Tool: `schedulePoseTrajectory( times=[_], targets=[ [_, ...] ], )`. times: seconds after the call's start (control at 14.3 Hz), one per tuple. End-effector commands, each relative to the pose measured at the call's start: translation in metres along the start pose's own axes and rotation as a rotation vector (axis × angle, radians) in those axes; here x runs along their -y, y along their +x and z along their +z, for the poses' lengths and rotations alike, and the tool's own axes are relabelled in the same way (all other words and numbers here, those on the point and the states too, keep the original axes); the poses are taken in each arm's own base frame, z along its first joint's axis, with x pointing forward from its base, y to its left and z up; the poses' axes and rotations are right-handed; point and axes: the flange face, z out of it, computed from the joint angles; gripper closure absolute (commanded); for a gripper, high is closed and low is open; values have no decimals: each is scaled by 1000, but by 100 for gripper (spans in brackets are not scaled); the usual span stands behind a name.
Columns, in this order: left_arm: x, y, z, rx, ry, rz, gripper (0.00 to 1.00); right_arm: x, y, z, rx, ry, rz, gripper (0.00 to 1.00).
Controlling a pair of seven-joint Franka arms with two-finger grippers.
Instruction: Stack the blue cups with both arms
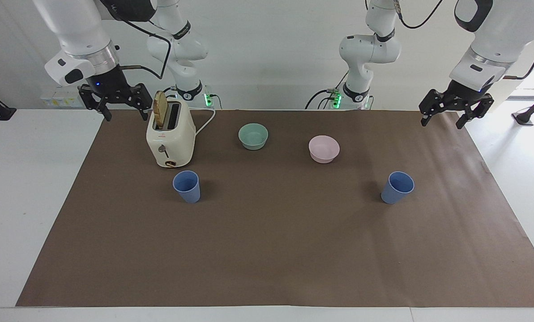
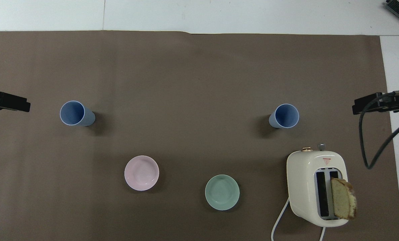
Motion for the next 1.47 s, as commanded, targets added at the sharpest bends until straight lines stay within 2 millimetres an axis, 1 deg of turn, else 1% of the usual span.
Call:
schedulePoseTrajectory(
  times=[0.0,0.98,1.19,1.4],
  targets=[
    [3,-5,-4,3,8,1,0,-3,-4,0,-10,-1,14,0],
    [2,-5,-4,2,8,2,0,-3,-4,1,-8,0,14,0],
    [8,-7,-1,5,8,-9,0,-3,-4,0,-10,-1,14,0],
    [10,-9,0,3,6,-9,0,-3,-4,1,-8,-1,14,0]
  ],
)
